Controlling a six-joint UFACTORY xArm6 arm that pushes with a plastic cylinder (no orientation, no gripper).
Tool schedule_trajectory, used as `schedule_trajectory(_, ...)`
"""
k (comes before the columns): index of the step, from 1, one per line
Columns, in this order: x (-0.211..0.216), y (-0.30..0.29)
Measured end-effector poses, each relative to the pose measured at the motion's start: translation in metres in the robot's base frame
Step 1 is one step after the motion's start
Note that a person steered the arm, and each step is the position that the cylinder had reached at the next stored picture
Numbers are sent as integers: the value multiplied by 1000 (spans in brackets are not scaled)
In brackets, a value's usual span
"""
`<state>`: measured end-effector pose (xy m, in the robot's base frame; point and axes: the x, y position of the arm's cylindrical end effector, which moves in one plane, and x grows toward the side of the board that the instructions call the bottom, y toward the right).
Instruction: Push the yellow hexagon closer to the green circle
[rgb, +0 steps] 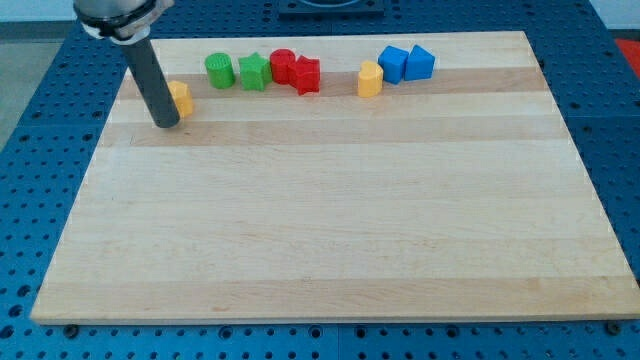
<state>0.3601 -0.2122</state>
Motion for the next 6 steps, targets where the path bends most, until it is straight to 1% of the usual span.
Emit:
schedule_trajectory(1, -6, 4)
schedule_trajectory(2, -1, -3)
schedule_trajectory(3, 7, -29)
schedule_trajectory(4, 2, -28)
schedule_trajectory(6, -21, 17)
